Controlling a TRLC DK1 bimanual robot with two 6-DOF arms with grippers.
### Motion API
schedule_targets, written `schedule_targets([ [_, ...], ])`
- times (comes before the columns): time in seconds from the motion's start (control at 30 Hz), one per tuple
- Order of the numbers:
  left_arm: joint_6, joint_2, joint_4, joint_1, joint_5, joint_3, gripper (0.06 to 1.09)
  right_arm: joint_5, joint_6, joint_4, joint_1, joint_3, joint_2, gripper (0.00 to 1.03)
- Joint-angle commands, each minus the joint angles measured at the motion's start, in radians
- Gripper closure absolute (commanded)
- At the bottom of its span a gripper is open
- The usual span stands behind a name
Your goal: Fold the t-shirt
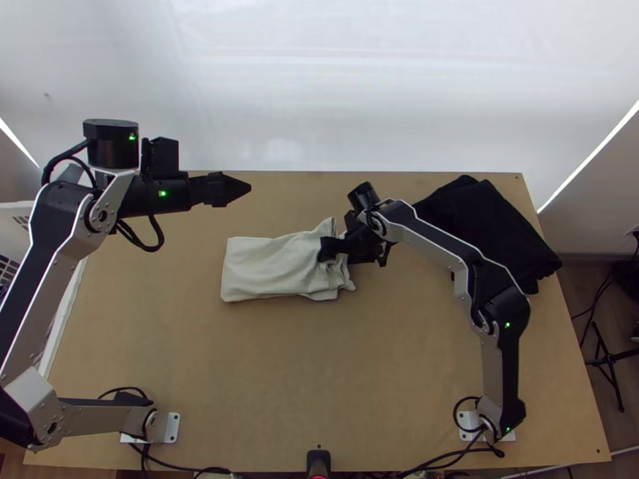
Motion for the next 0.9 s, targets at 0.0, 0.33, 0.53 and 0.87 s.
schedule_targets([
  [0.0, 0.001, 0.006, -0.006, 0.016, 0.001, 0.006, 0.1, -0.031, 0.015, 0.024, 0.003, 0.032, 0.049, 0.04],
  [0.33, 0.009, 0.004, -0.015, 0.042, 0.001, 0.009, 0.1, -0.001, 0.044, 0.026, 0.104, 0.124, 0.083, 0.49],
  [0.53, 0.01, 0.006, -0.015, 0.058, 0.001, 0.007, 0.1, 0.034, 0.043, 0.04, 0.1, 0.055, -0.048, 1.0],
  [0.87, 0.013, 0.014, -0.012, 0.108, 0.029, 0.007, 0.1, -0.044, 0.184, 0.031, -0.107, 0.07, -0.371, 1.0],
])
